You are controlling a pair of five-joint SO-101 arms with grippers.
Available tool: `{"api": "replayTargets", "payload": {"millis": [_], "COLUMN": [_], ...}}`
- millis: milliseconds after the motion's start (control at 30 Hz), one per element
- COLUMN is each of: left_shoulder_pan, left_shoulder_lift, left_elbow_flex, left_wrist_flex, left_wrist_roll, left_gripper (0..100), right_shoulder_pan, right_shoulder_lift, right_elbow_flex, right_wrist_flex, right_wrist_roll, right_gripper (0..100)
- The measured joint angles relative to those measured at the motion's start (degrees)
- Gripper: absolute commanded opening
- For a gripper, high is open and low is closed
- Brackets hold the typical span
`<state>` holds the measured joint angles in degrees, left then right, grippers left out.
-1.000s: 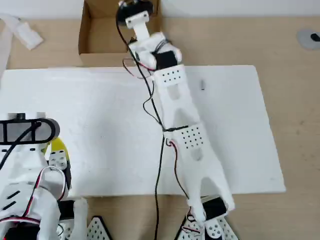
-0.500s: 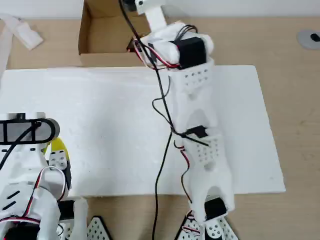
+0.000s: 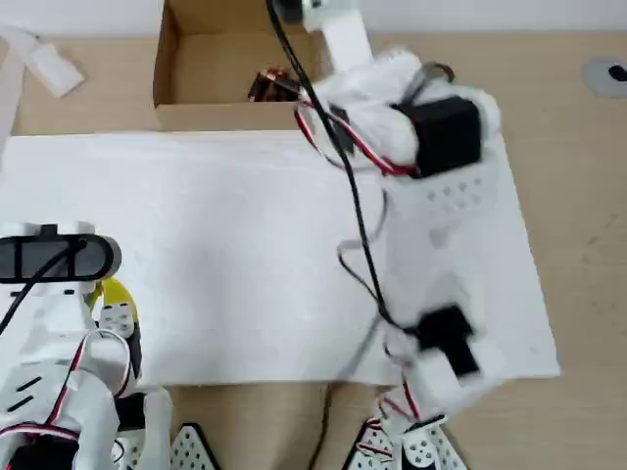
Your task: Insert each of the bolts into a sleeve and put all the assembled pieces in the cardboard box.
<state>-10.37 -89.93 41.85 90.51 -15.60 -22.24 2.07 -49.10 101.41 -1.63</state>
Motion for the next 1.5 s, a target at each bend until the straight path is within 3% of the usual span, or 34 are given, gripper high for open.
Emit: {"api": "replayTargets", "payload": {"millis": [167, 400, 700, 867, 1067, 1200, 1500], "left_shoulder_pan": [0.0, 0.0, 0.0, 0.0, 0.0, 0.0, 0.0], "left_shoulder_lift": [0.0, 0.0, -0.1, -0.1, -0.1, -0.1, -4.8], "left_elbow_flex": [1.5, 3.0, 2.9, 5.1, 8.4, 11.2, 20.2], "left_wrist_flex": [0.0, 0.0, 0.0, -4.5, -8.7, -9.1, -9.8], "left_wrist_roll": [-0.1, -0.1, -0.1, -0.1, 0.1, 0.1, 0.1], "left_gripper": [1, 1, 1, 1, 1, 1, 1], "right_shoulder_pan": [0.0, 0.0, -0.1, -0.1, -0.1, -0.1, 0.0], "right_shoulder_lift": [-19.3, -40.5, -63.0, -75.9, -93.2, -104.4, -105.7], "right_elbow_flex": [27.0, 54.1, 82.8, 97.8, 113.4, 122.4, 131.1], "right_wrist_flex": [0.0, -2.2, -17.1, -26.5, -35.0, -37.1, -37.3], "right_wrist_roll": [0.0, 0.0, 0.0, 0.0, 0.1, 4.9, 9.7], "right_gripper": [0.9, 0.9, 0.9, 0.9, 0.9, 0.9, 0.9]}}
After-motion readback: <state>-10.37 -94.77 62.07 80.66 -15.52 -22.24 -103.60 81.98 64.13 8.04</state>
